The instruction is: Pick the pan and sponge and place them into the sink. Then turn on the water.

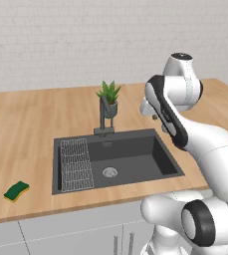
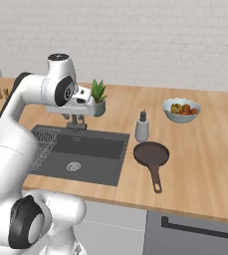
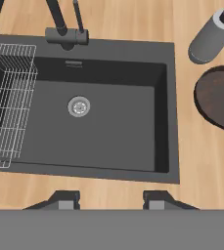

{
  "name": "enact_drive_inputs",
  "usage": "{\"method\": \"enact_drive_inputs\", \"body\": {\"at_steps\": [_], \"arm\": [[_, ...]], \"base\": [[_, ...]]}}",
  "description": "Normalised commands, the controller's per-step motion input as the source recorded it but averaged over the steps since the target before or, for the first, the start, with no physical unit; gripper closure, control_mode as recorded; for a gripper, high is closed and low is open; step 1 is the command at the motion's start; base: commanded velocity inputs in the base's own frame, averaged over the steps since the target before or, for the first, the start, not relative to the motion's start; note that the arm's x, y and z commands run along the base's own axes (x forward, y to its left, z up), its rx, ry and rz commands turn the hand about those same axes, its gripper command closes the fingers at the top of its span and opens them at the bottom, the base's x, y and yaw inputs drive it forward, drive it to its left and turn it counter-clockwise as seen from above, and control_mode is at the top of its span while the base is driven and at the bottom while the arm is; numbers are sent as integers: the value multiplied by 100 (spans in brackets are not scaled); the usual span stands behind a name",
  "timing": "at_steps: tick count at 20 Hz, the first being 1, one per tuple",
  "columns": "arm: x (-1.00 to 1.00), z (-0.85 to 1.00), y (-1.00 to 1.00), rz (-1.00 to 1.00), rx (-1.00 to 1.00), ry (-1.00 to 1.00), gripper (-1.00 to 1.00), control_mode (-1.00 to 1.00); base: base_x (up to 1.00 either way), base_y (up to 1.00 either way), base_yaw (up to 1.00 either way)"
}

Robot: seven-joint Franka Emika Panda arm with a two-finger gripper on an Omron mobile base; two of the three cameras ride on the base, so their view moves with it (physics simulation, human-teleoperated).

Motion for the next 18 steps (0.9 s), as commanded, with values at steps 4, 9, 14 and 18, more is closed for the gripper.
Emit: {"method": "enact_drive_inputs", "body": {"at_steps": [4, 9, 14, 18], "arm": [[-10, -1, -11, 0, 0, 0, -100, -100], [-27, -11, -56, 0, 0, 0, -100, -100], [-26, -21, -80, 0, 0, 1, -100, -100], [-19, -27, -77, 0, -3, 7, -100, -100]], "base": [[0, 0, 0], [0, 0, 0], [0, 0, 0], [0, 0, 0]]}}
